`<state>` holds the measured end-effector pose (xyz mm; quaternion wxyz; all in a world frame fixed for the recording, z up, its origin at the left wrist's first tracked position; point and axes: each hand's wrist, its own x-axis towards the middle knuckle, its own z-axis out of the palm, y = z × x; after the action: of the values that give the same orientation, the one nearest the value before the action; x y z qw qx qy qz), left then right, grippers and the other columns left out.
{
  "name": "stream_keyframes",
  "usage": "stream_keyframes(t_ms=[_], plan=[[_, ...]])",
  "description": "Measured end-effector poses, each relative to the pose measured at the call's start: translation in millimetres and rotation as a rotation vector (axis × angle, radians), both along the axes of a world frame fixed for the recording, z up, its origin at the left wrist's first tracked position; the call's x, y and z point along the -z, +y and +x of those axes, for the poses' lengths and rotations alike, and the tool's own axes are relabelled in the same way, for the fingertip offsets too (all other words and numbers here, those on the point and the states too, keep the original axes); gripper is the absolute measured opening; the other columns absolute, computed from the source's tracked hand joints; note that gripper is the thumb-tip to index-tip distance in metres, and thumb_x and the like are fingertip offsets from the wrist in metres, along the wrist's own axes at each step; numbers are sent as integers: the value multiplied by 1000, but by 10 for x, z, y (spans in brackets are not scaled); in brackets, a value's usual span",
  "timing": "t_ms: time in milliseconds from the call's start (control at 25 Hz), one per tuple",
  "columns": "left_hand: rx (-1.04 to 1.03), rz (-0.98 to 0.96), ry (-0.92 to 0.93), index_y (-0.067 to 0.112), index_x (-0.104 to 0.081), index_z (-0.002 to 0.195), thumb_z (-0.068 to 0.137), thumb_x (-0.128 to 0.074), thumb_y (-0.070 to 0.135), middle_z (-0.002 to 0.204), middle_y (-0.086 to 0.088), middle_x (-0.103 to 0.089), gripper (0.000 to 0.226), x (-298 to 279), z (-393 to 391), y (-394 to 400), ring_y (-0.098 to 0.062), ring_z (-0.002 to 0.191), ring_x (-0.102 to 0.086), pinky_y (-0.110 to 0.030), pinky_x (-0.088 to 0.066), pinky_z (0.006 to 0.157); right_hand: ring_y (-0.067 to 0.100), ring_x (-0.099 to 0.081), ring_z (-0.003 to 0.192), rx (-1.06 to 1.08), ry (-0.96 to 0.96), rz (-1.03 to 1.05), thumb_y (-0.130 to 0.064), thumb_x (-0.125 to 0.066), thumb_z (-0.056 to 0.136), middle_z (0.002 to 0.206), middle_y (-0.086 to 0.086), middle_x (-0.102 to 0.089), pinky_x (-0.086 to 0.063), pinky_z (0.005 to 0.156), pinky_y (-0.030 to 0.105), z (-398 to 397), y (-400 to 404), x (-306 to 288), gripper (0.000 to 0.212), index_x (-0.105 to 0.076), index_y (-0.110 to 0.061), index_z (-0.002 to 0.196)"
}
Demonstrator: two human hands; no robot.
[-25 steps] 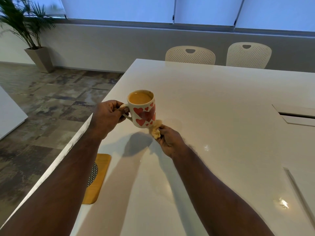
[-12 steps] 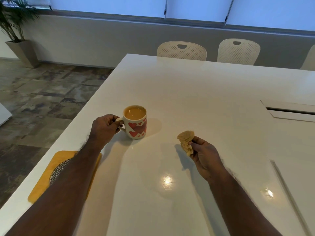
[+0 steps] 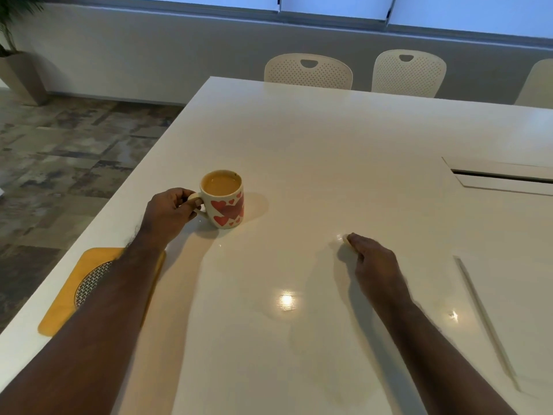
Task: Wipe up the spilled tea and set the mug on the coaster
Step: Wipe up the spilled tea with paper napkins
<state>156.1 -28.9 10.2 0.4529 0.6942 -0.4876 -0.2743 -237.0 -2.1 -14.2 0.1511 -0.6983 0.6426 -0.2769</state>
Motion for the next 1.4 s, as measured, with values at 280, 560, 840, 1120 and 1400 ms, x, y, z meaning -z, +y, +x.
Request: stream_keyframes(t_ms=[280, 560, 840, 1120, 1400], plan=[[-160, -21, -343, 14, -52, 134, 92, -59, 24, 137, -12, -57, 44, 162, -425, 533, -29, 125, -53, -39, -40, 99, 11, -27, 146, -284, 189, 164, -4, -41, 95, 159, 3, -31, -14, 117, 17, 360, 249, 4, 52, -43, -11, 147], [53, 316, -823, 18, -28, 151, 100, -30, 41, 162, -9, -18, 56, 552, -942, 968, -34, 149, -11, -62, -6, 116, 15, -16, 150, -910, 318, 103, -38, -40, 98, 162, 2, -23, 0, 120, 31, 663, 1398, 4, 59, -32, -11, 151], [40, 318, -878, 20, -25, 151, 97, -20, 49, 163, -8, -17, 62, 570, -995, 994, -36, 149, -13, -65, -10, 115, 15, -11, 151, -103, 312, 304, -41, -30, 104, 165, 3, -12, -17, 121, 32, -840, 488, -71, 58, -24, -14, 154], [19, 335, -866, 23, -24, 151, 96, -18, 52, 163, -6, -16, 62, 617, -973, 985, -33, 149, -13, -63, -11, 115, 17, -6, 151, -288, 307, 252, -63, -22, 91, 164, 7, -12, -9, 119, 32, -402, 257, 211, 82, -21, -10, 154], [6, 349, -871, 24, -26, 150, 92, -13, 54, 162, -6, -20, 67, 616, -1006, 967, -33, 149, -15, -63, -13, 116, 29, -10, 151, 313, 184, 436, -58, -34, 97, 164, 15, -7, -19, 119, 44, -1075, -661, -91, 84, -15, 2, 153]])
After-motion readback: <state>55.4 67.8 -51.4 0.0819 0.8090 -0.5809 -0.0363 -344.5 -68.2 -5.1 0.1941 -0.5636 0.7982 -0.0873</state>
